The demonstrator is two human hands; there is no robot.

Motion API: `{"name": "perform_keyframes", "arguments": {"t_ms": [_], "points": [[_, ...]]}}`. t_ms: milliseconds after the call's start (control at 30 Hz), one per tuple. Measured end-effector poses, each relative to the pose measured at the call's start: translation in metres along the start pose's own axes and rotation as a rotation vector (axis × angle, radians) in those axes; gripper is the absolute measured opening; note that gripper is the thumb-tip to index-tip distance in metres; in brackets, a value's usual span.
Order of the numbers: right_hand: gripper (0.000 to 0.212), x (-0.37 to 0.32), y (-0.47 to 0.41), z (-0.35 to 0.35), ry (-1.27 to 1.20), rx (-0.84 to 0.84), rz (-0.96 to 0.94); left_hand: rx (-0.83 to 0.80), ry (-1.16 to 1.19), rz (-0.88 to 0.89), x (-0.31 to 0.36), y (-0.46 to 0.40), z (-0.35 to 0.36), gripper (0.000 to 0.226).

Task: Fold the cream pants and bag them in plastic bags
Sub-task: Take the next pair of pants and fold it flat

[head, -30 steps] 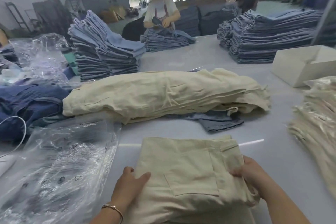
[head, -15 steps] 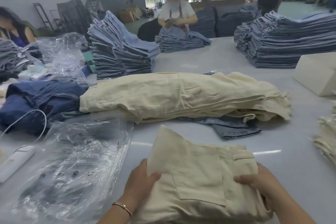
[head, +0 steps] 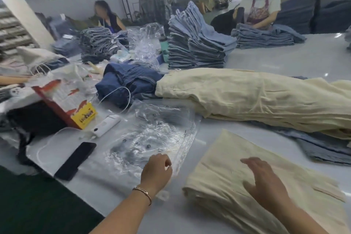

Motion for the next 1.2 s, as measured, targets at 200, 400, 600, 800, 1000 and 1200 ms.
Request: {"name": "perform_keyframes", "arguments": {"t_ms": [200,400,600,800,1000,1200], "points": [[0.058,-0.030,-0.023,0.039,0.114,-0.140,-0.002,-0.142,-0.030,-0.143,-0.080,0.020,-0.041,0.042],[0.102,-0.020,-0.045,0.043,-0.053,-0.228,0.200,-0.412,-0.140,0.076,-0.108,0.021,-0.035,0.030],[0.098,-0.029,-0.048,0.041,-0.014,-0.218,0.289,-0.381,-0.144,0.271,-0.091,-0.006,-0.038,0.030],[0.090,-0.037,-0.042,0.045,-0.012,-0.218,0.284,-0.318,0.495,0.003,-0.069,-0.025,-0.029,0.029],[0.097,0.016,-0.042,0.003,0.209,-0.037,0.394,-0.547,0.365,0.026,-0.027,-0.019,0.018,0.019],[0.120,0.082,-0.049,0.016,0.225,-0.258,0.396,-0.405,0.181,0.134,-0.006,-0.021,0.026,0.016]]}}
Point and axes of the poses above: each hand's wrist, its own y-axis away from the middle knuckle, its own z-axis out of the palm, x = y × z, the point moved 8 cm from there along -y, towards the middle knuckle, and after that the axes turned 10 degrees about y, right-handed, at the moved point
